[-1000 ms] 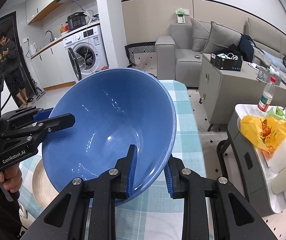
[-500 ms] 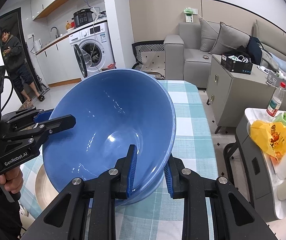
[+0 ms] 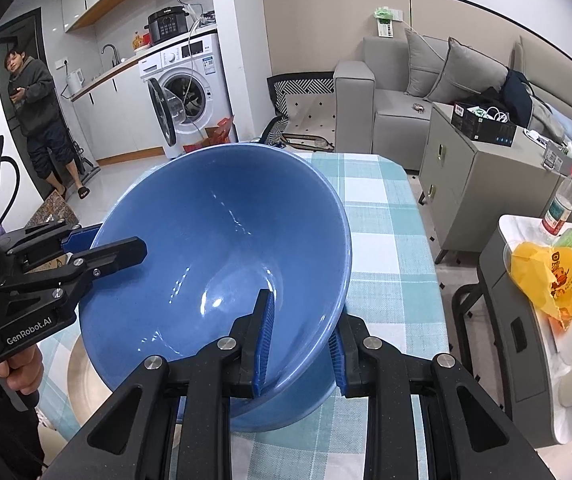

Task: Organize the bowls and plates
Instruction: 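Lower the blue bowl held by the left gripper into another blue bowl, then open both grippers and release the nested blue bowls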

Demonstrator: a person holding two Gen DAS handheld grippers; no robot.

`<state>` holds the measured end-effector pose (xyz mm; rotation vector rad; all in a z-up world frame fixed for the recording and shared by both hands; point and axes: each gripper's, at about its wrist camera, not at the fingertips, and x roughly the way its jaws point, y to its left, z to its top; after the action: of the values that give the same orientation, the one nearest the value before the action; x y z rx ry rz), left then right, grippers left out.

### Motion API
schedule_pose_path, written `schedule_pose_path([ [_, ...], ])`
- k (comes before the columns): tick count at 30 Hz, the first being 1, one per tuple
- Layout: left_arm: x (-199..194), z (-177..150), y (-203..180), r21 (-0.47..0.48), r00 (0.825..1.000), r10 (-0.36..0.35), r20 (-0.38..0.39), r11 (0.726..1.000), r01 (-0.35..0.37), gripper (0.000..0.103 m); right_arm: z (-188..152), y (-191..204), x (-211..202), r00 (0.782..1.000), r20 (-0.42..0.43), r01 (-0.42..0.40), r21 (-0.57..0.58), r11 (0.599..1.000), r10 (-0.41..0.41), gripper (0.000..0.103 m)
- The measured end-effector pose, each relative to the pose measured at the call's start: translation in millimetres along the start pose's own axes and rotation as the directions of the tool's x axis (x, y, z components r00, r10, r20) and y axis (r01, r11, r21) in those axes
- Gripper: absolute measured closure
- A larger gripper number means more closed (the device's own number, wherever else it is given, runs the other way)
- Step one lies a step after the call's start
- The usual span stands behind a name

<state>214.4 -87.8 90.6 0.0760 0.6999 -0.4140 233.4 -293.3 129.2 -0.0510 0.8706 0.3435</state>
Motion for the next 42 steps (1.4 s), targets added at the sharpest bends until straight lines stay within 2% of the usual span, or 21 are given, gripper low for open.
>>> schedule_pose_path([
  [8,21,-16,-6,0.009,0.998,0.0,-0.064,1.0,0.001,0.078,-16,-6,15,0.999,-0.042,0.01,0.005,1.0,-0.01,0.077],
  [17,35,-26,-11,0.033,0.995,0.027,-0.099,0.999,-0.024,0.078,-27,-3,25,0.997,-0.065,0.051,-0.016,0.999,-0.052,0.077],
  [30,43,-31,-22,0.115,0.989,0.118,-0.089,0.988,-0.108,0.074,-32,-1,35,0.995,-0.076,0.059,-0.033,0.998,-0.061,0.076],
  [36,44,-34,-22,0.124,0.987,0.127,-0.096,0.986,-0.114,0.072,-35,-2,34,0.996,-0.068,0.057,-0.029,0.998,-0.059,0.076],
  [38,45,-33,-21,0.115,0.988,0.119,-0.102,0.988,-0.107,0.066,-35,-1,34,0.996,-0.067,0.055,-0.024,0.998,-0.057,0.073],
  [40,47,-33,-21,0.112,0.988,0.115,-0.108,0.988,-0.102,0.064,-35,2,35,0.996,-0.067,0.049,-0.025,0.998,-0.051,0.065],
  [42,47,-34,-22,0.112,0.987,0.112,-0.111,0.989,-0.1,0.062,-34,6,36,0.996,-0.067,0.058,-0.039,0.998,-0.061,0.061],
])
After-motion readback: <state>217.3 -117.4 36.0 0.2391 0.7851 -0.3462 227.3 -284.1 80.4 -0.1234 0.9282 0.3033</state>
